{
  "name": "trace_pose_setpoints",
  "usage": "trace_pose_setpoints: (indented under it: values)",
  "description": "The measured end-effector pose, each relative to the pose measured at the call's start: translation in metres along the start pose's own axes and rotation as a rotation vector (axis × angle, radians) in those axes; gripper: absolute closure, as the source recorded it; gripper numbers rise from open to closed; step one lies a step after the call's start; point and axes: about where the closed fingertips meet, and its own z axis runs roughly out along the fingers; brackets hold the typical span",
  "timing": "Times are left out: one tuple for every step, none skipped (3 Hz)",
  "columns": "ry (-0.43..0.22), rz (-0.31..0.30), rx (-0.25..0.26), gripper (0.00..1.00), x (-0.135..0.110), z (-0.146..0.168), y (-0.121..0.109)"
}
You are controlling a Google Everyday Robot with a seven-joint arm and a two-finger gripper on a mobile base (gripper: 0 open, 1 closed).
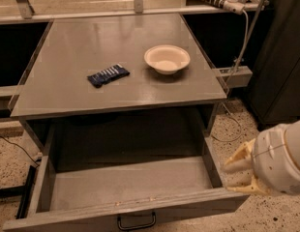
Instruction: Close top drawer
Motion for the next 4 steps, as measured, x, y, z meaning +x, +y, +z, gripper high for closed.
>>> trace_pose_setpoints:
  values:
    - [0.0,0.001,-0.01,0.88,0.001,0.004,0.004]
    - [-0.015,0.006,-0.028,1.0,0.001,0.012,0.009]
    - [-0.067,0.044,-0.07,1.0,0.002,0.047,0.033]
    - [-0.116,0.077,-0.098,1.0,0.006,0.097,0.063]
